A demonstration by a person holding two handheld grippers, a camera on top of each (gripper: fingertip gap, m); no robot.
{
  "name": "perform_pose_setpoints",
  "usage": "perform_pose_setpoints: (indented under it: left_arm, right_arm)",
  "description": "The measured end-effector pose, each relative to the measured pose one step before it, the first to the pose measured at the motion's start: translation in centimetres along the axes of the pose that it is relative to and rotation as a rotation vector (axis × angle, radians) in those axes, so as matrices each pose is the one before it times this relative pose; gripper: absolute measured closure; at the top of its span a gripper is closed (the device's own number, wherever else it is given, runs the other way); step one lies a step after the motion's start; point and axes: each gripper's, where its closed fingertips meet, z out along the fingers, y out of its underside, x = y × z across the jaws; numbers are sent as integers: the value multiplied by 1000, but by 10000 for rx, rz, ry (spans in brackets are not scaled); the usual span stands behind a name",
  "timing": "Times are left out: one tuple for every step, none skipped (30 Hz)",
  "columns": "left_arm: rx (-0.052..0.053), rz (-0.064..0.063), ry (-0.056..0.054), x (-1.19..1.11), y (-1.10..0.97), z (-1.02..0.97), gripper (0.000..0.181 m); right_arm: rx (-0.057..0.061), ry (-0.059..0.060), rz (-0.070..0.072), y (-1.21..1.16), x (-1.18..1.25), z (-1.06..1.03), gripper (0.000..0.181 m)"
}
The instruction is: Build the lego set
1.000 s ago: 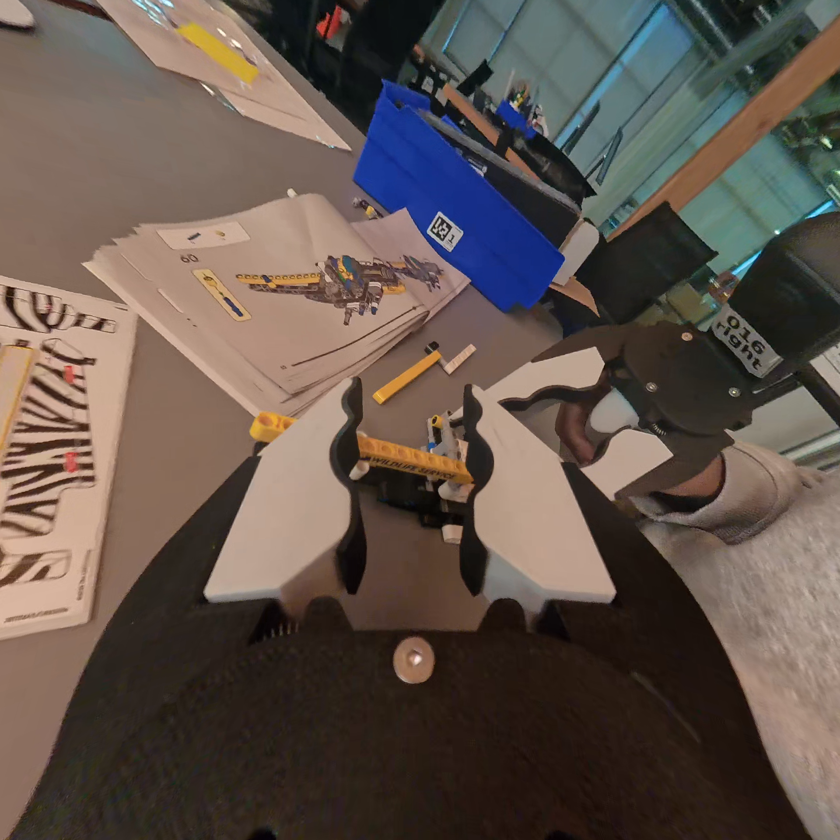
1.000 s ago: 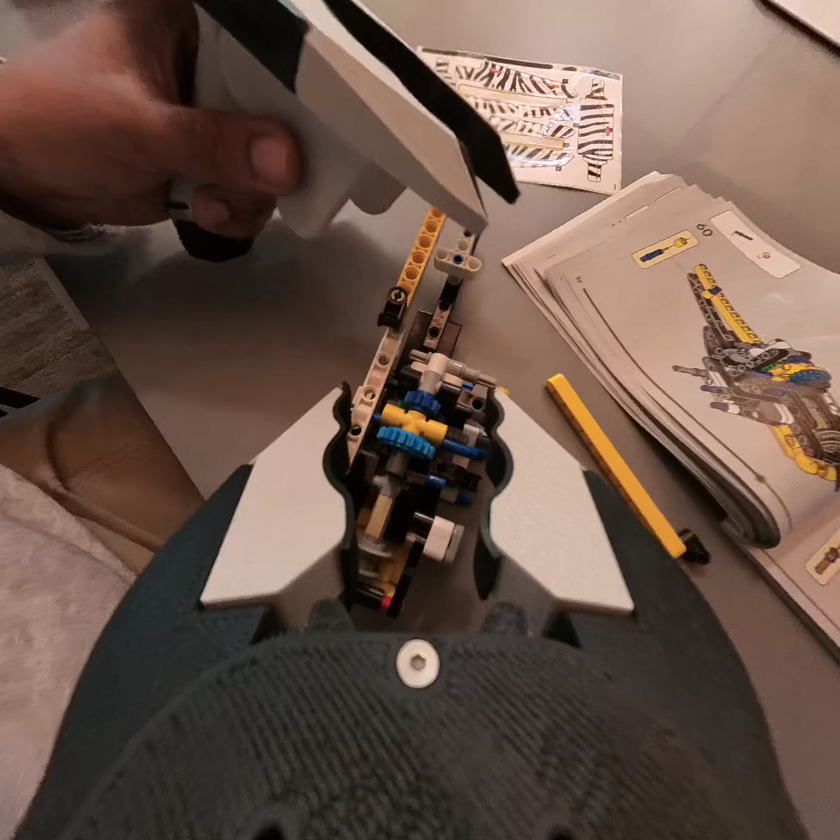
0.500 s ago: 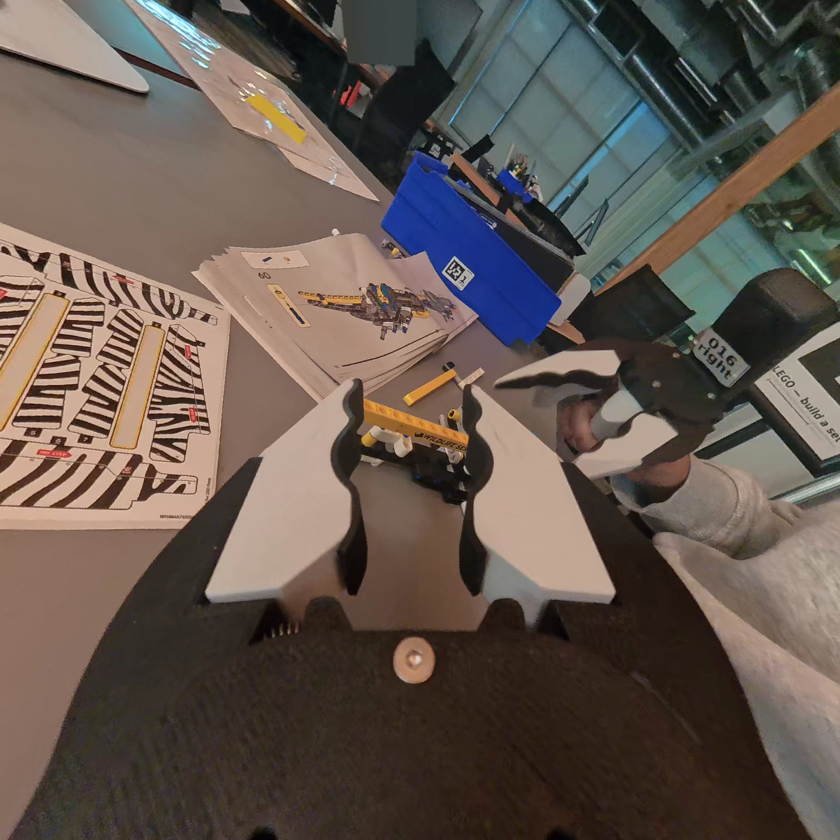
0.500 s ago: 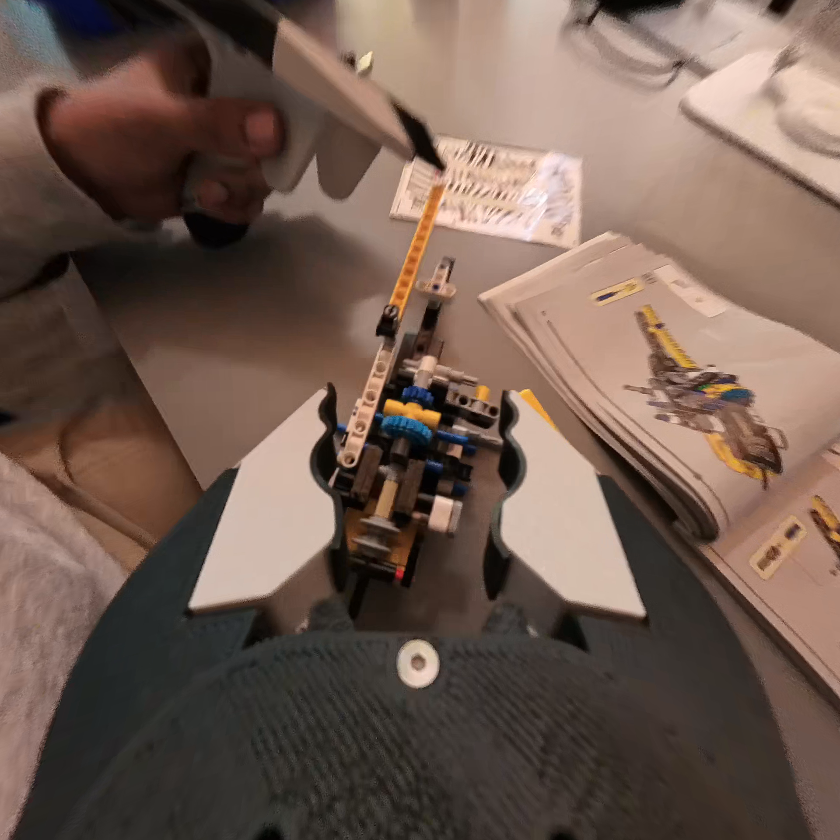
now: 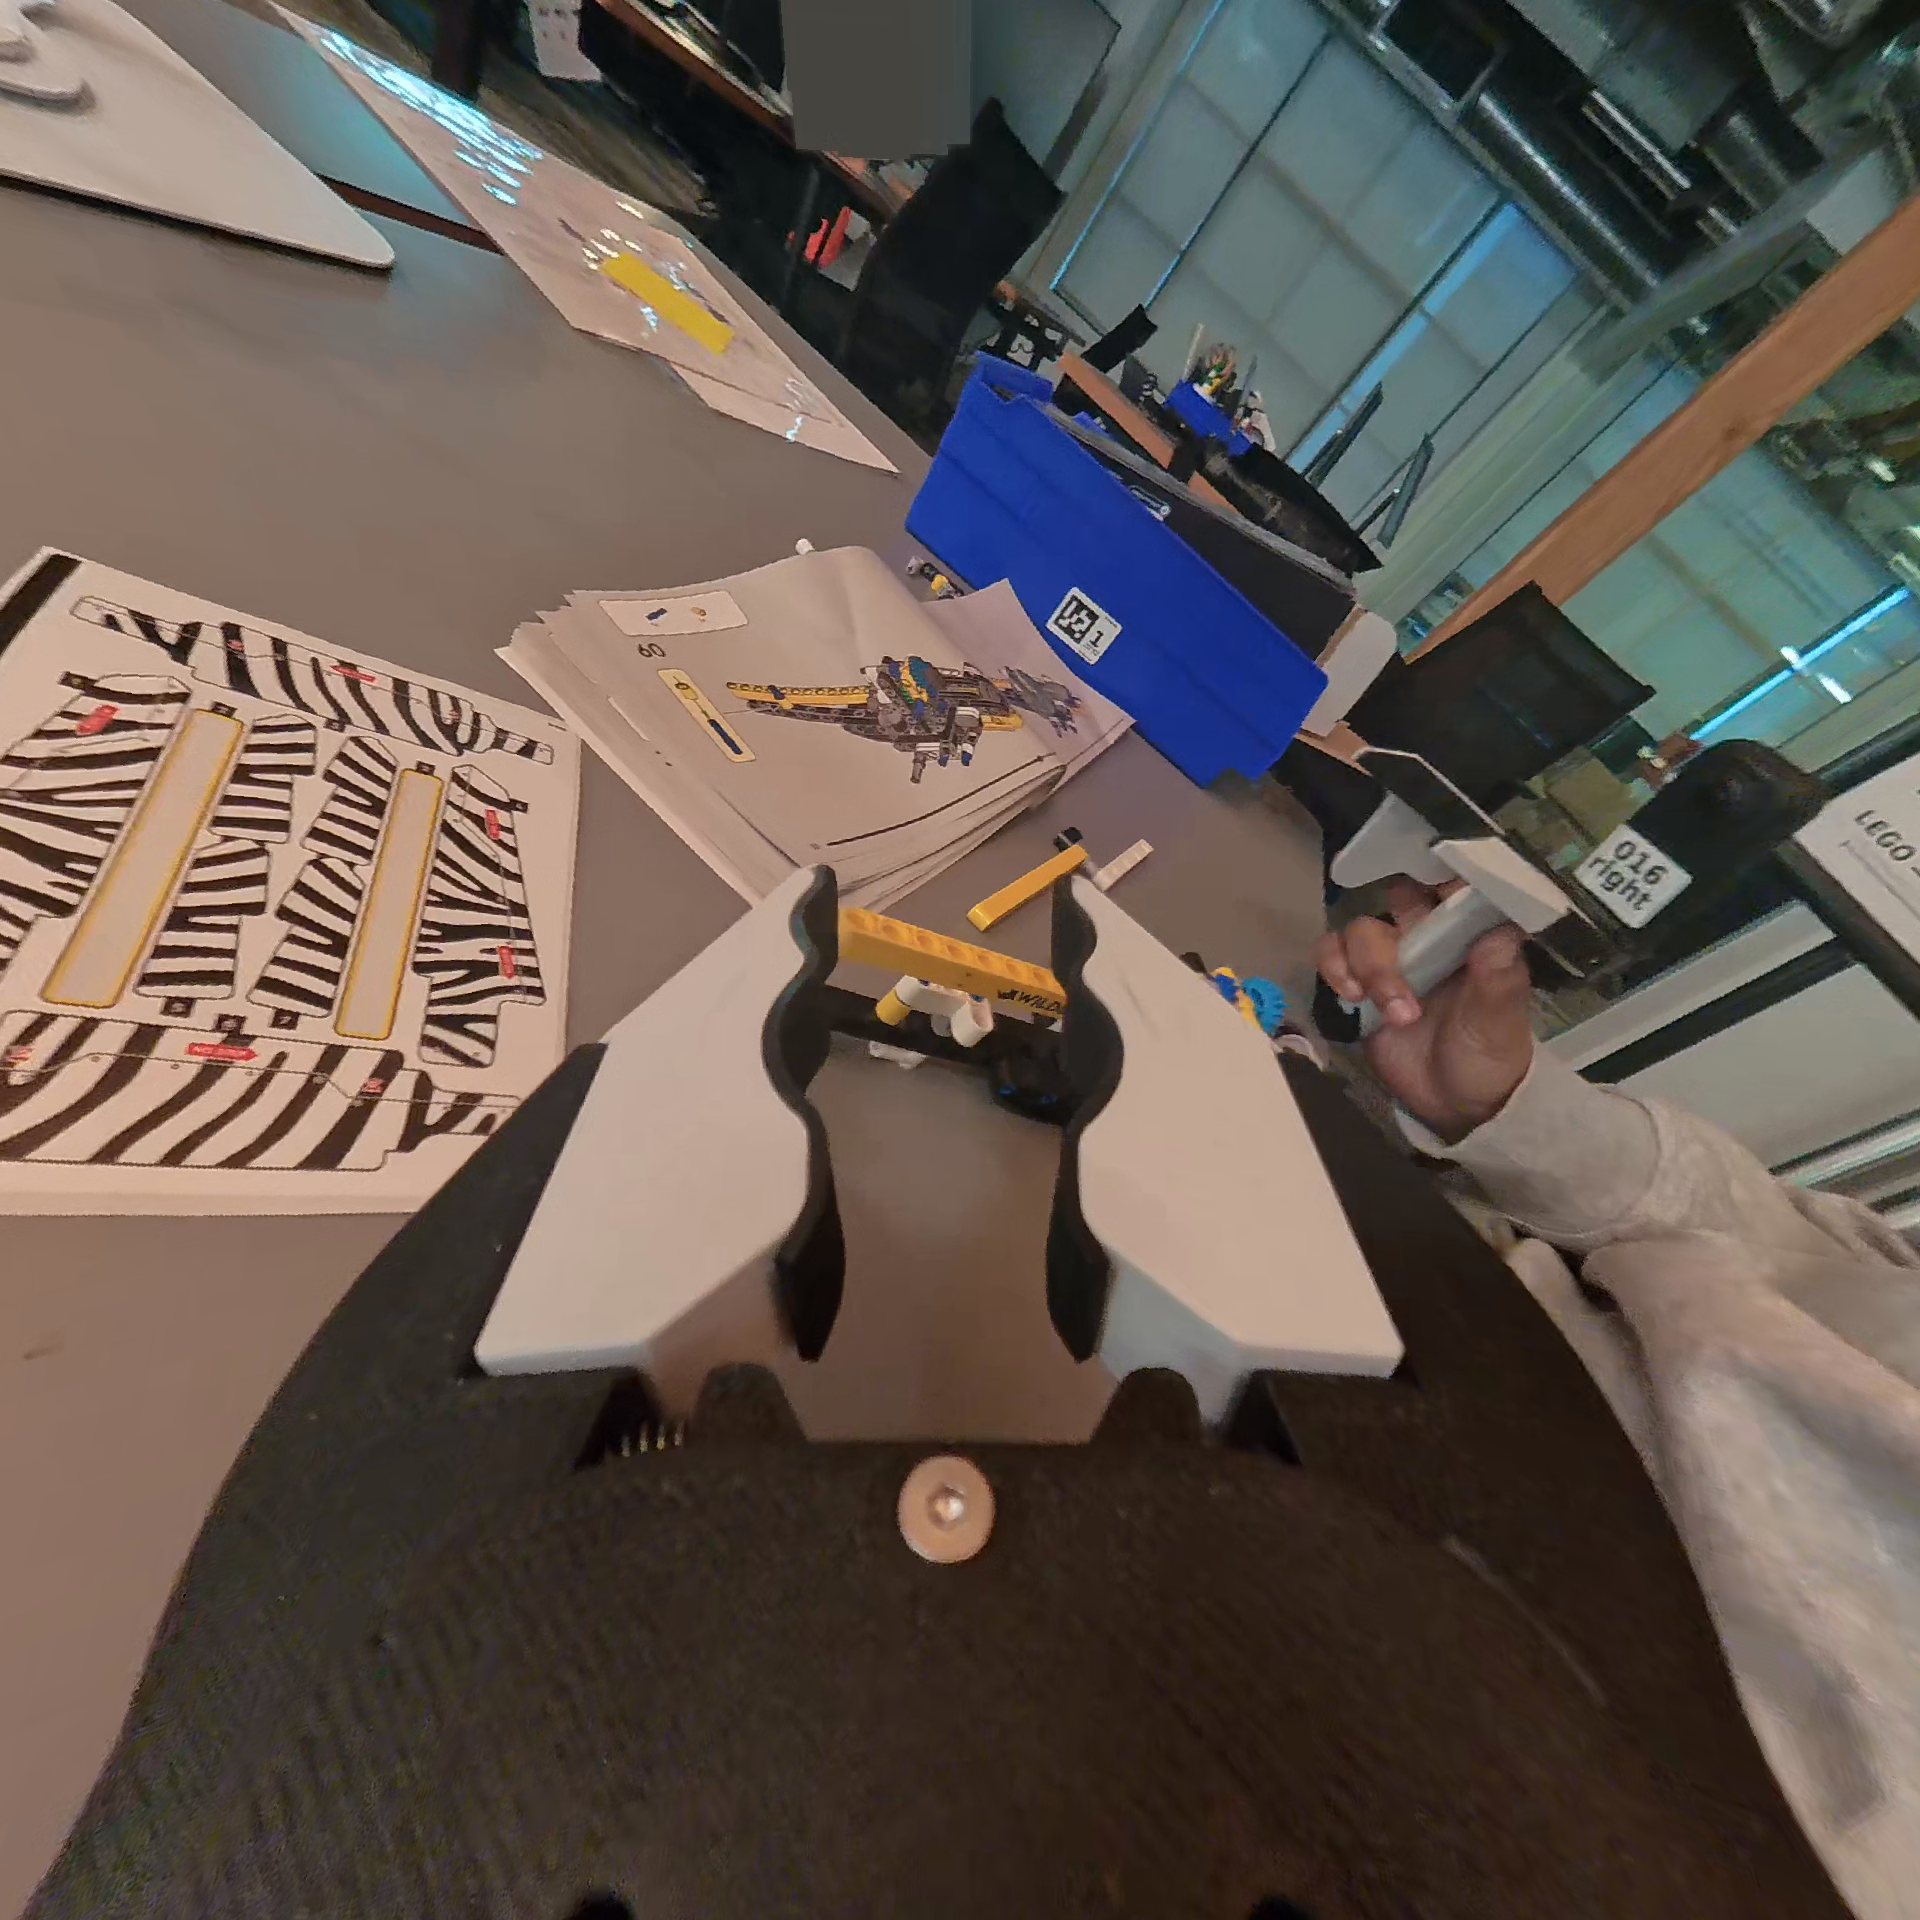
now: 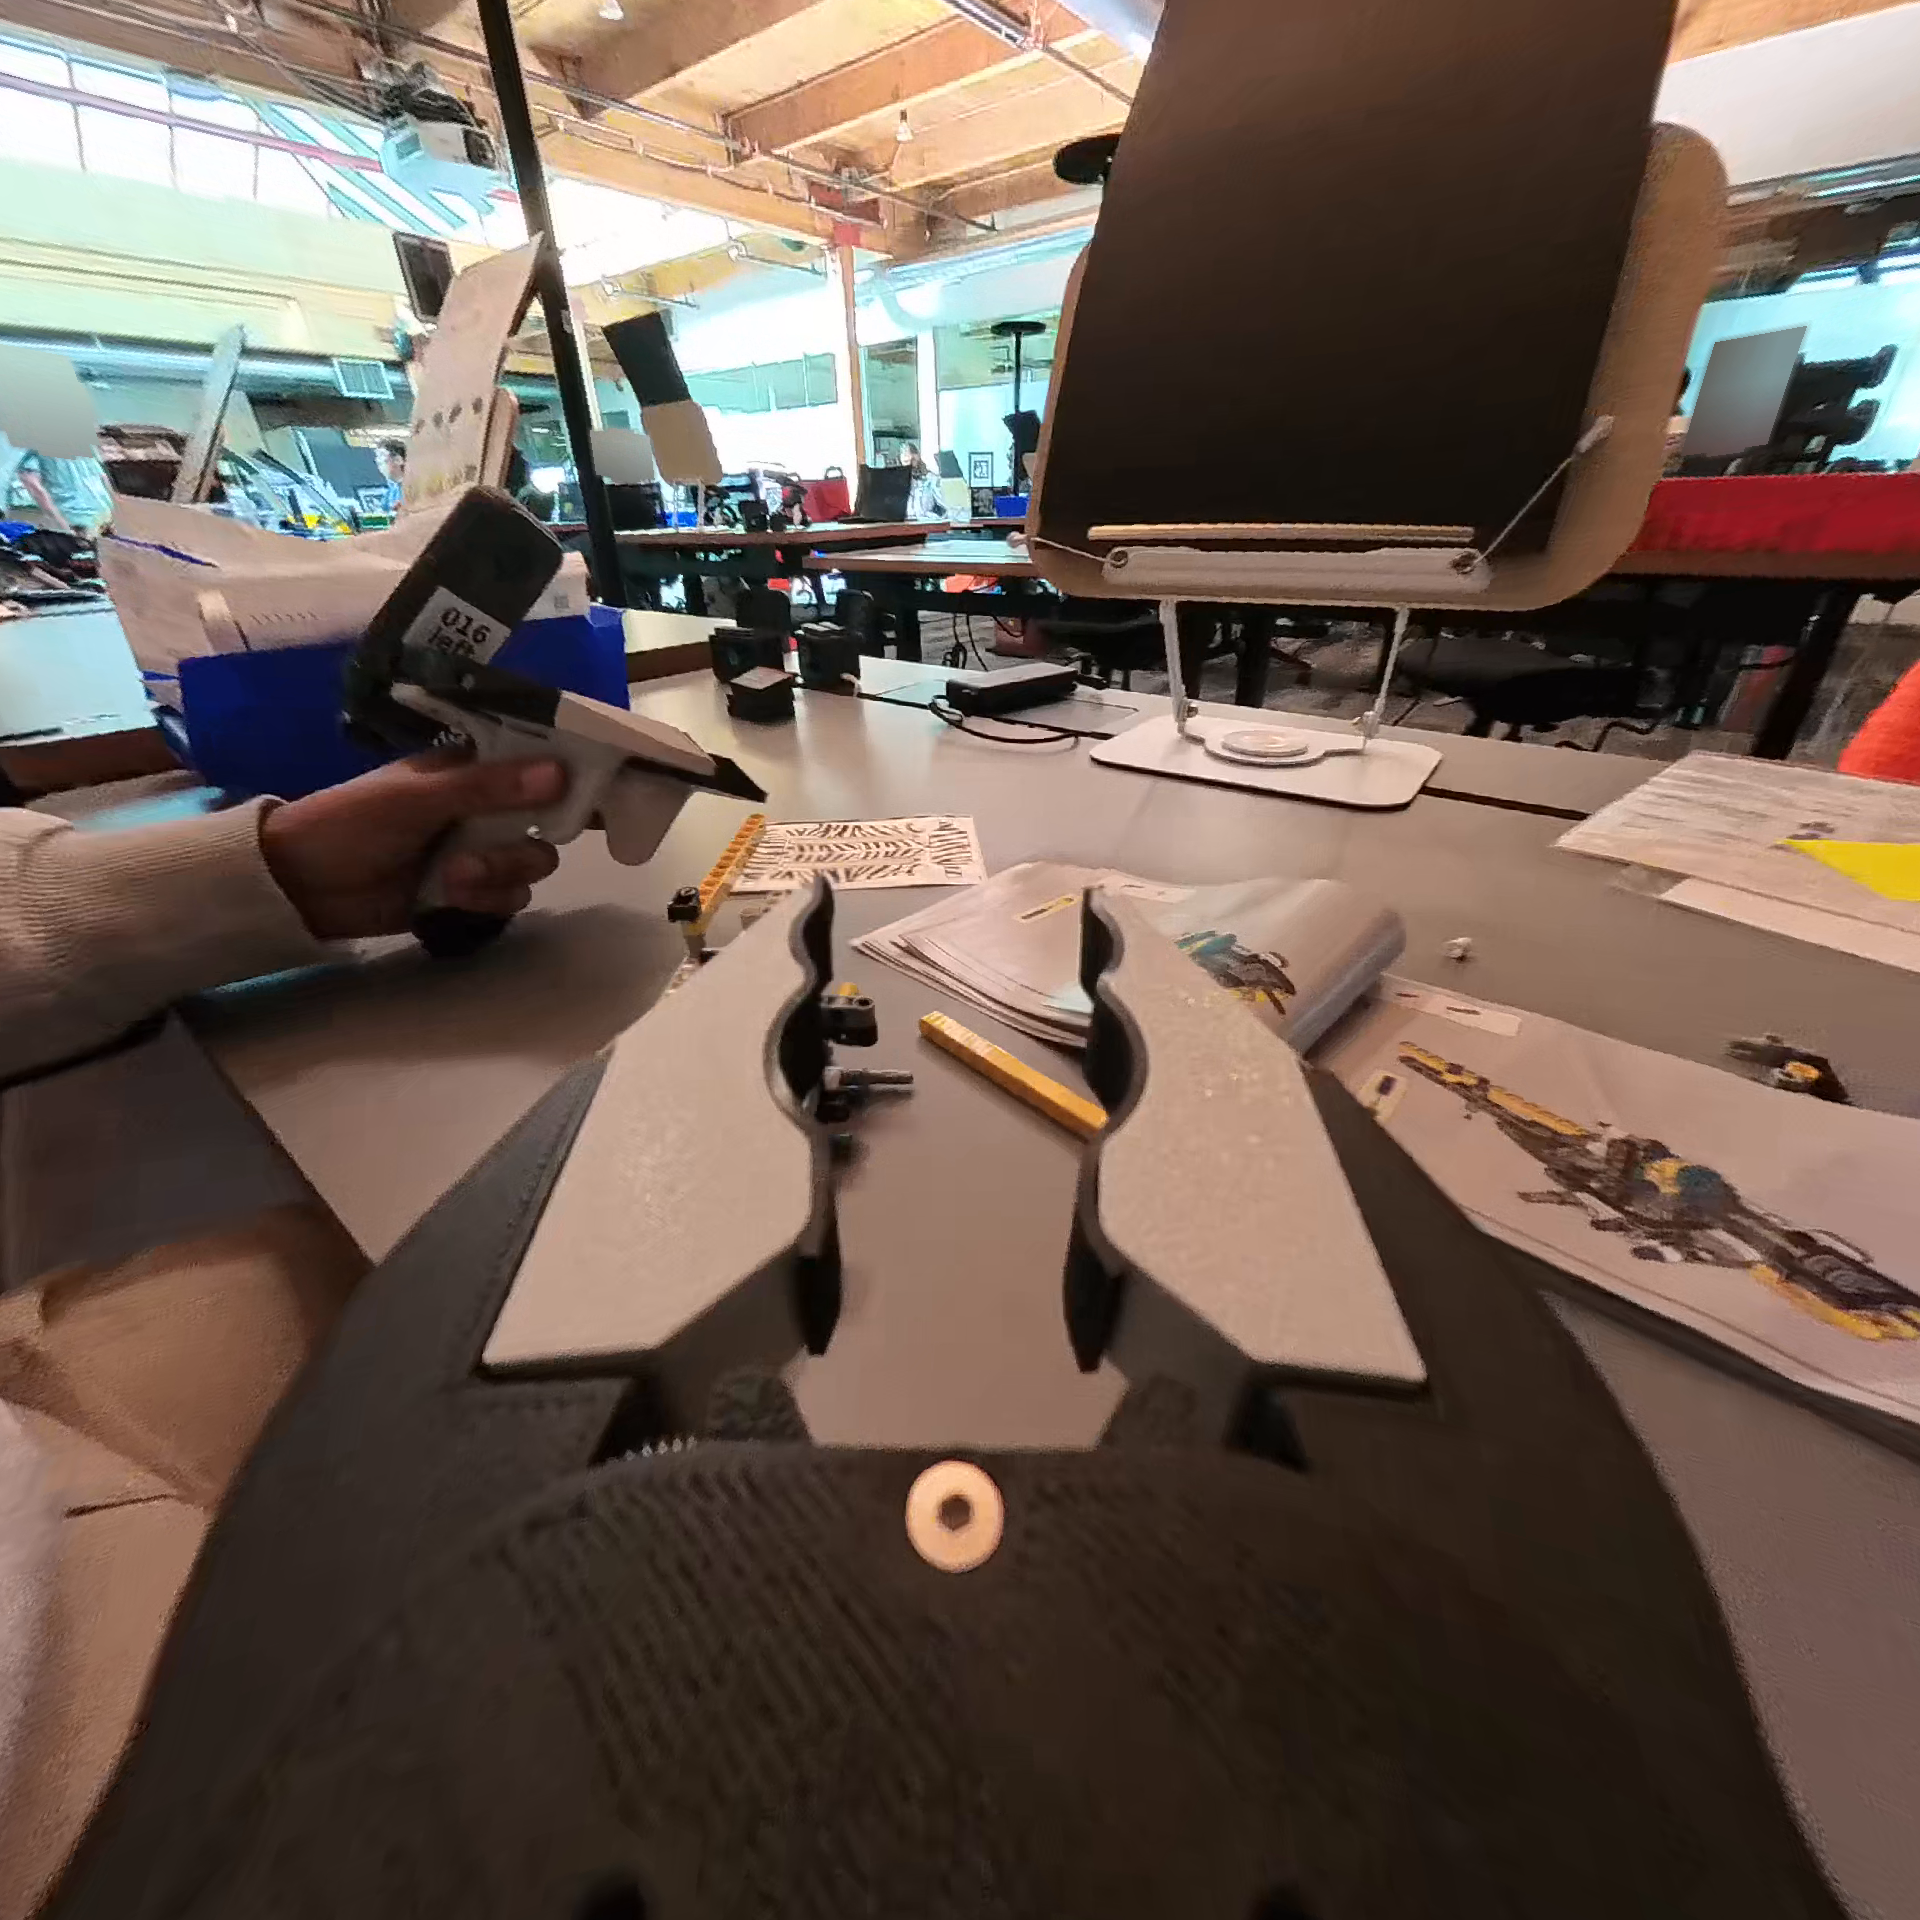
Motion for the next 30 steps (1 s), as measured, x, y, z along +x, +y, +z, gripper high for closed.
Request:
perform_pose_setpoints:
  left_arm:
    - [56, 60, -107, -184, -97, -98, 142]
    - [103, 6, -32, -79, -166, -118, 141]
    - [114, -42, 8, -21, -193, -112, 142]
    - [87, -63, 17, -12, -139, -94, 142]
    - [53, -60, 29, -10, -96, -84, 142]
    - [34, -61, 33, -2, -75, -56, 141]
    - [24, -75, 54, 24, -66, -29, 142]
    - [17, -85, 103, 99, -62, -4, 141]
    - [14, -92, 132, 138, -55, 24, 141]
    - [14, -99, 120, 124, -33, 33, 141]
    - [9, -92, 108, 94, -11, 50, 141]
    - [20, -66, 81, 74, -11, 49, 141]
    - [18, -56, 44, 23, 12, 35, 142]
    - [-10, -56, 26, -3, 37, 26, 142]
    - [-26, -45, 20, -4, 59, 22, 141]
    - [-19, -25, 25, 17, 46, 22, 141]
    - [-6, -14, 15, 19, 24, 7, 141]
    - [-4, -6, -1, -10, 21, -1, 141]
    - [-3, 0, -10, -19, 12, 9, 141]
    - [-9, -2, -2, -6, 20, 5, 141]
    - [-18, -15, 5, -7, 28, 12, 141]
    - [-26, -27, 7, -11, 63, 28, 141]
    - [-30, -28, 8, -10, 55, 36, 141]
    - [-28, -18, 18, 11, 65, 24, 141]
    - [-22, -10, 18, 25, 33, 26, 141]
    - [-15, 1, 13, 16, 29, 20, 141]
    - [-8, 8, 3, 23, 17, 11, 141]
    - [-10, 7, 1, 12, 13, 1, 141]
    - [-11, 3, 6, 15, 22, 1, 141]
    - [-4, -2, 6, 5, 14, 8, 141]
  right_arm:
    - [-23, 6, -76, 23, -76, -202, 135]
    - [-24, 74, -141, 28, -59, -159, 136]
    - [17, 69, -174, -24, -117, -125, 136]
    - [43, 109, -180, -44, -69, -71, 138]
    - [35, 99, -174, -36, -63, -36, 139]
    - [11, 29, -147, -11, -120, -5, 140]
    - [-22, -5, -87, 24, -94, 25, 142]
    - [-50, -24, -28, 62, -58, 55, 142]
    - [-77, -41, 25, 98, -29, 81, 142]
    - [-100, -39, 76, 129, 39, 103, 142]
    - [-105, -29, 102, 126, 74, 112, 142]
    - [-108, -28, 108, 128, 77, 118, 141]
    - [-108, -26, 104, 144, 82, 117, 141]
    - [-100, -24, 88, 117, 69, 114, 141]
    - [-91, 1, 72, 110, 80, 94, 141]
    - [-86, 14, 53, 110, 74, 94, 141]
    - [-72, 12, 30, 79, 52, 77, 141]
    - [-58, 29, 15, 79, 59, 57, 141]
    - [-39, 34, -1, 43, 37, 35, 141]
    - [-24, 29, -11, 32, 27, 28, 141]
    - [-12, 28, -16, 16, 15, 10, 141]
    - [0, 31, -20, -1, 22, -4, 141]
    - [4, 32, -18, -6, 18, -10, 141]
    - [3, 23, -18, -4, 9, -3, 141]
    - [-1, 20, -15, 1, 16, -1, 141]
    - [-10, 25, -11, 13, 15, 6, 141]
    - [-15, 18, -13, 10, 12, 11, 141]
    - [-15, 16, -16, 20, 7, 3, 141]
    - [-8, 26, -19, 10, 10, 3, 141]
    - [5, 21, -27, 2, -1, -6, 141]
